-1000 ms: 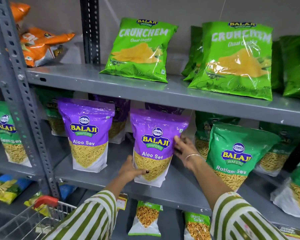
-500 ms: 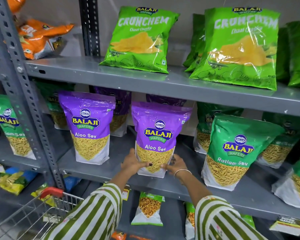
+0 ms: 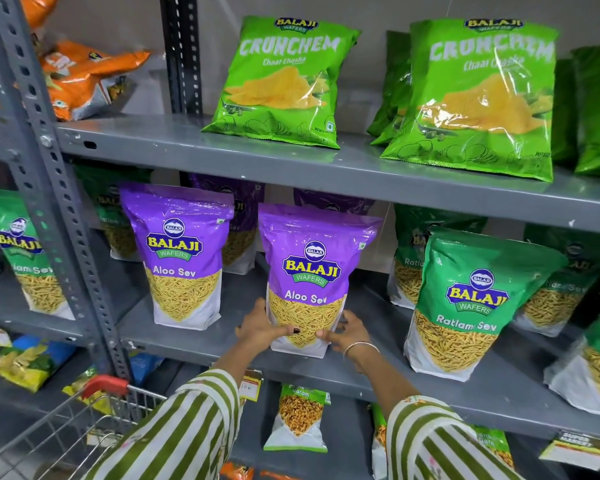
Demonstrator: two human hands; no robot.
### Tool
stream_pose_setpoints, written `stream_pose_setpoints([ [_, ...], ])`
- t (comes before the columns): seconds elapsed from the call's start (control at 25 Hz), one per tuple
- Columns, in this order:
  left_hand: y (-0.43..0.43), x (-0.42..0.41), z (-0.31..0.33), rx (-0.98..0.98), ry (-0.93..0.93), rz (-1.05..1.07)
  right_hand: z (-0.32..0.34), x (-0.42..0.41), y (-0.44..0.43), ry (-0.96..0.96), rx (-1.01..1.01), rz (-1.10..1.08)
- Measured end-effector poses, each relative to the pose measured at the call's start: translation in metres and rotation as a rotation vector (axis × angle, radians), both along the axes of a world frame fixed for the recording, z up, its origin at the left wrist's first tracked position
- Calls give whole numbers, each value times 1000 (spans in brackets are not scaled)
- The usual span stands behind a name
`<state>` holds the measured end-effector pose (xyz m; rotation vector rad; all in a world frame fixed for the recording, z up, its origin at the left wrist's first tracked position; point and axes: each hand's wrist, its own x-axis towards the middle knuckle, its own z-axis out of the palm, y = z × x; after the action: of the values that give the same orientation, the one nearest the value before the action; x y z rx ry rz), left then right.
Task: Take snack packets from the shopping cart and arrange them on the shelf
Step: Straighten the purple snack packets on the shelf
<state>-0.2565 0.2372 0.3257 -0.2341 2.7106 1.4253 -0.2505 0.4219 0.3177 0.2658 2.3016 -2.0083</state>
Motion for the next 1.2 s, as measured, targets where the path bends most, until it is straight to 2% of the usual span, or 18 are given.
stream_pose_setpoints([
  [0.28, 1, -4, -4, -11, 11, 2, -5, 2, -1, 46, 12, -47],
  [0.76, 15, -2, -8, -30, 10, -48, -6, 4, 14, -17, 119, -29],
  [0.8, 16, 2, -11, -70, 69, -19, -7, 6, 19, -28, 141, -26],
  [0.84, 16, 7, -17, -142, 205, 46, -7, 10, 27, -48, 169, -27],
  [0.92, 23, 25, -28, -365, 570, 113, -1, 21, 52, -101, 228, -19],
  [0.96, 32, 35, -32, -487, 719, 51, 2, 28, 70, -142, 246, -17],
  [1.0, 46, 44, -34, -574, 827, -53, 7, 37, 91, -203, 278, 0],
  [1.08, 88, 54, -35, -598, 881, -237, 20, 57, 140, -370, 420, 118],
  [1.12, 114, 56, -31, -544, 812, -307, 26, 66, 165, -466, 545, 192],
  [1.2, 165, 53, -26, -286, 585, -368, 33, 77, 213, -549, 840, 272],
])
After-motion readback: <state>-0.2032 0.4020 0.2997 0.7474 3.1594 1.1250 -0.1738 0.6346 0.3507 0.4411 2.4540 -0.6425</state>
